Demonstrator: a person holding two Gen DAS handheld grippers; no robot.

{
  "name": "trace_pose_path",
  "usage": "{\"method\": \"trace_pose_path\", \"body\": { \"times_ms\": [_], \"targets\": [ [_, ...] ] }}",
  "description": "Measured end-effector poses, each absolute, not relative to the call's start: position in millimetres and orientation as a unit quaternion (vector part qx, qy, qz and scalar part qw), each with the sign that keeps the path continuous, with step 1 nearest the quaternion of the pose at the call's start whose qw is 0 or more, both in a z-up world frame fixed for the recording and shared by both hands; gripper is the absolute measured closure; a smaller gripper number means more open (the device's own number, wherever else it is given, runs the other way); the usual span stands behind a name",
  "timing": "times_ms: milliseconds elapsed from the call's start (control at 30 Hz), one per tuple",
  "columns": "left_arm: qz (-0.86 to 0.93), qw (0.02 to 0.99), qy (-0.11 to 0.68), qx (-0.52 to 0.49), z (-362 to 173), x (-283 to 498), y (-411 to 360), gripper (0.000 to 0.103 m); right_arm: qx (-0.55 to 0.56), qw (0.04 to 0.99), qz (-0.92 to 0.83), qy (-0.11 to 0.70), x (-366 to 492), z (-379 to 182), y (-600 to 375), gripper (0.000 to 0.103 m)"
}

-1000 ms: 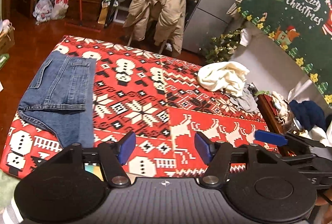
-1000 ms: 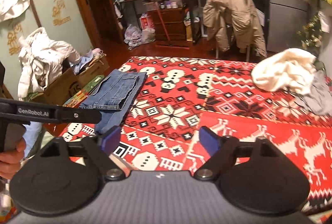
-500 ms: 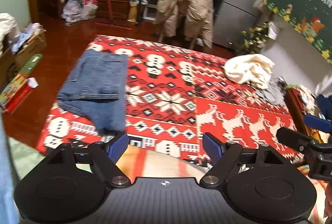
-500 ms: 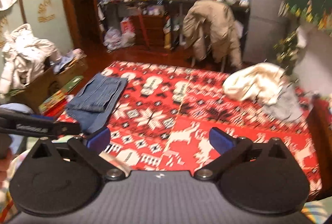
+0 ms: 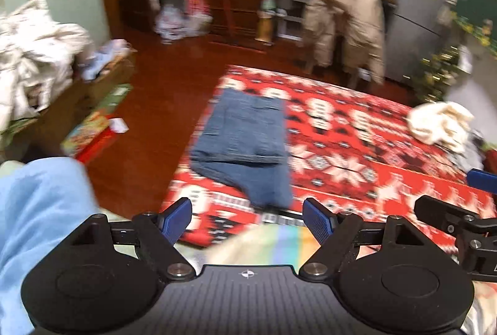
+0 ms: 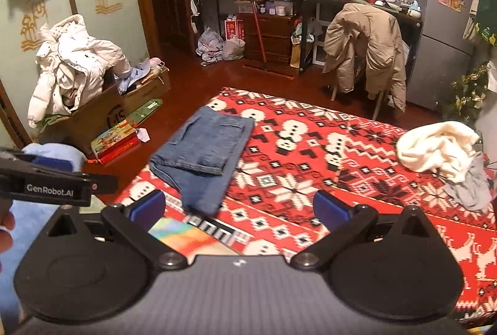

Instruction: Fold clothes

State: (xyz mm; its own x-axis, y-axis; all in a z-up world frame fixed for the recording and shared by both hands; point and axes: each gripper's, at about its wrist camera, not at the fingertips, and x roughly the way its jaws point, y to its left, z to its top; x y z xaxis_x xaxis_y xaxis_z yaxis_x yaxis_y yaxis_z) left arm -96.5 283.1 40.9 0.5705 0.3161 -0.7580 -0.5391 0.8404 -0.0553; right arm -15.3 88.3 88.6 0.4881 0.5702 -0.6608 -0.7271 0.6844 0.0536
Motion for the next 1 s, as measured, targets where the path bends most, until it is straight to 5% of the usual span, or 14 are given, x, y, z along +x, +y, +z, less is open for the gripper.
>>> {"method": "trace_pose_path", "body": {
  "times_ms": [1000],
  "targets": [
    [0.281, 0.849, 0.410, -0.177, -5.9, -93.1, 341.6, 0.023, -0.135, 0.837, 0.357, 0.392, 14.6, 3.7, 206.0, 0.001]
  ]
}}
